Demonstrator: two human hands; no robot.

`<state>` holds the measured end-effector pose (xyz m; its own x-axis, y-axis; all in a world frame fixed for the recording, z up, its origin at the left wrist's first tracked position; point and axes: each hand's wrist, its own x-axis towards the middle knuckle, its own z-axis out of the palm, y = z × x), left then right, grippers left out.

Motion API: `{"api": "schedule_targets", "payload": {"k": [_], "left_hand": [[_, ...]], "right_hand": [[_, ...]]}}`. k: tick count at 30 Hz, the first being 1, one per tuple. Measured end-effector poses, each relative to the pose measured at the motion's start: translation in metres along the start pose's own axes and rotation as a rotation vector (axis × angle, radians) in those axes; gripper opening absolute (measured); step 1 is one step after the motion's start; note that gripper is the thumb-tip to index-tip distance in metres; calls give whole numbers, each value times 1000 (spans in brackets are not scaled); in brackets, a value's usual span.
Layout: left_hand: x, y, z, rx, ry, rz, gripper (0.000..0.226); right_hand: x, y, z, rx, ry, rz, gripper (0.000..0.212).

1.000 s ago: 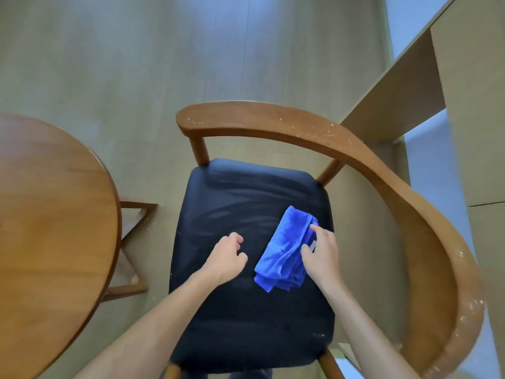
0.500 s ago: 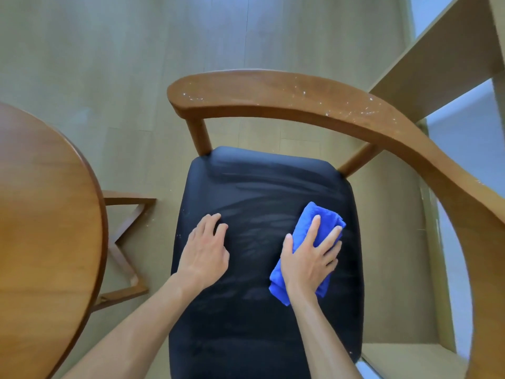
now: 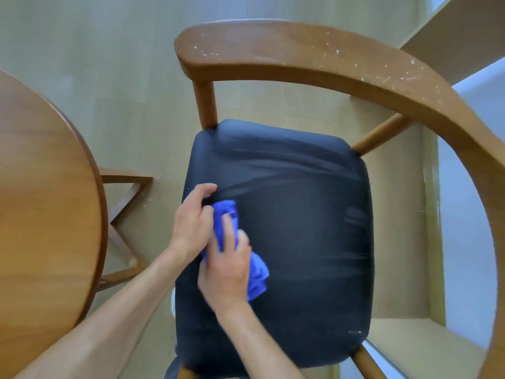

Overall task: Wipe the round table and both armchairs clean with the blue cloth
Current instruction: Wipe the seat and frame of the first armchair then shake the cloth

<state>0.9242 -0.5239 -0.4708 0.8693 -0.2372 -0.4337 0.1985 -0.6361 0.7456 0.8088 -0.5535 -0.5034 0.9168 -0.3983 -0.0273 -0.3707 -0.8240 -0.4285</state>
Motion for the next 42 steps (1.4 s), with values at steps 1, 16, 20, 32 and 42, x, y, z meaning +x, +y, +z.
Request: {"api": "schedule_targets", "payload": {"k": [1, 16, 20, 32, 42], "left_hand": [[1, 2, -3, 22, 21, 13, 47], [-23, -20, -1, 466, -216, 287, 38], [-39, -32, -7, 345, -44, 273, 31], [-10, -40, -55, 144, 412, -68, 20], [4, -12, -70, 356, 187, 62, 30]], "right_hand": [[-16, -3, 4, 6, -74, -120, 51], [115, 163, -88, -136, 240, 666, 61], [134, 131, -68, -162, 209, 683, 63], [50, -22, -8, -237, -183, -506, 42], [67, -28, -10, -485, -533, -1041, 37]]}}
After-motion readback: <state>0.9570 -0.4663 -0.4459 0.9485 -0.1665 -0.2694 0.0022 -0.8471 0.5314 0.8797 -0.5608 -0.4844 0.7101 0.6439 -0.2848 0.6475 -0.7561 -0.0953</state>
